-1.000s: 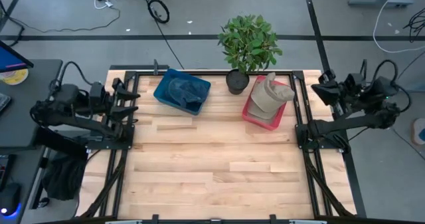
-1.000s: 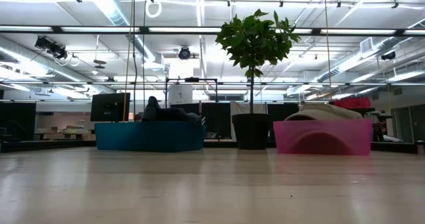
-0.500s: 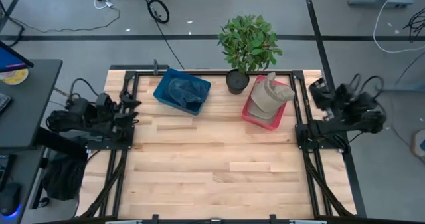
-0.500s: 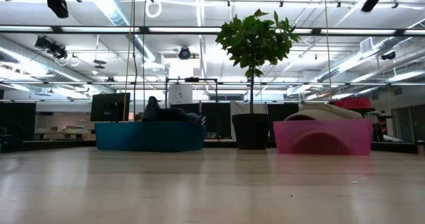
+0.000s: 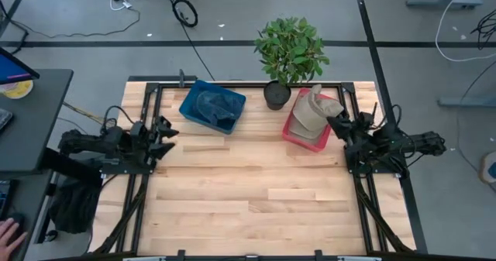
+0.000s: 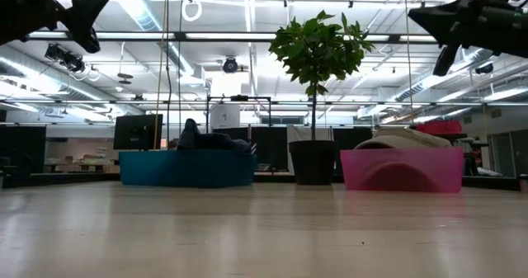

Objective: Pick & Place hat
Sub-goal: Return to Home Position

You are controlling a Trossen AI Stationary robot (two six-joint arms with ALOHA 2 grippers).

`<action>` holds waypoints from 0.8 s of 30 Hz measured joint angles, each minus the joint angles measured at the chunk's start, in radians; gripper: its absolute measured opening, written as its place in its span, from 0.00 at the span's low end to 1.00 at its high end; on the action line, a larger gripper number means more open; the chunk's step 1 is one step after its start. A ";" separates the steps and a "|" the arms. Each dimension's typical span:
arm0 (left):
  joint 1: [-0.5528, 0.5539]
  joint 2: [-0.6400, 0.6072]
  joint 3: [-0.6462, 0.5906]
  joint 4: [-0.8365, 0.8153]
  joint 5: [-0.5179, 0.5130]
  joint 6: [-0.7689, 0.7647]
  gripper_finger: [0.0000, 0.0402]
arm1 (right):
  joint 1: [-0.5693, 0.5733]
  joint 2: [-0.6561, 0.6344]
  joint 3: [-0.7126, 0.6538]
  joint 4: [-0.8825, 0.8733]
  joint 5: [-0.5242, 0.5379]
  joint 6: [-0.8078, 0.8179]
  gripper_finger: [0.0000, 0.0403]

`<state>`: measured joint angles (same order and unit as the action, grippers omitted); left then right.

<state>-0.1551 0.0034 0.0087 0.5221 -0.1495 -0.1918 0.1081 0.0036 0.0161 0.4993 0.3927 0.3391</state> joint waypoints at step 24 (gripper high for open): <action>0.000 0.022 0.001 -0.478 0.007 -0.058 0.55 | 0.000 0.018 0.002 -0.435 -0.008 -0.546 0.03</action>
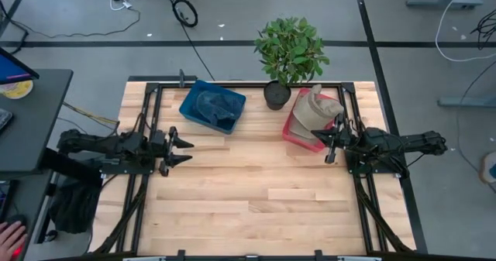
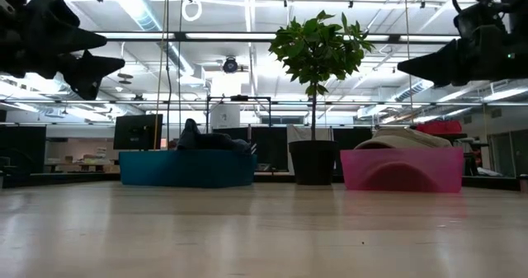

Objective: Pick & Place hat
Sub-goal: Return to Home Position

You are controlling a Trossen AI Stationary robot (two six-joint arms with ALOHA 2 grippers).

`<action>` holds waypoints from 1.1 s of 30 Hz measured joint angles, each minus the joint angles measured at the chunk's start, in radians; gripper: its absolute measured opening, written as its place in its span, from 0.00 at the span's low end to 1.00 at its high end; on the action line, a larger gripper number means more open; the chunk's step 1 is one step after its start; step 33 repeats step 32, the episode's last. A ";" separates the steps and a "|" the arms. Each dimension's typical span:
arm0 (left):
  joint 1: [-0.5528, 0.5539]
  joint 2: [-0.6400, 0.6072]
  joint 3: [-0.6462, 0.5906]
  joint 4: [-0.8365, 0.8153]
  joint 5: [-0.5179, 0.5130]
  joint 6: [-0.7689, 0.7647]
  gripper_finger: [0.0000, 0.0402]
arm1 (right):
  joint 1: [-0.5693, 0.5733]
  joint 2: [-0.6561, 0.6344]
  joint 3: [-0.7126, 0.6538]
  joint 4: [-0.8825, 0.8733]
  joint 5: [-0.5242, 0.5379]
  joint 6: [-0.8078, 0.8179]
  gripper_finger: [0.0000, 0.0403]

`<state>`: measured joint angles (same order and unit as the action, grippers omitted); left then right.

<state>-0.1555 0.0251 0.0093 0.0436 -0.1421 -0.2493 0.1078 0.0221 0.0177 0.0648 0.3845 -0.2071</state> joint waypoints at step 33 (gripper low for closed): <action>0.000 0.001 -0.002 0.010 -0.002 0.026 0.55 | 0.000 0.000 0.000 0.001 -0.001 0.075 0.03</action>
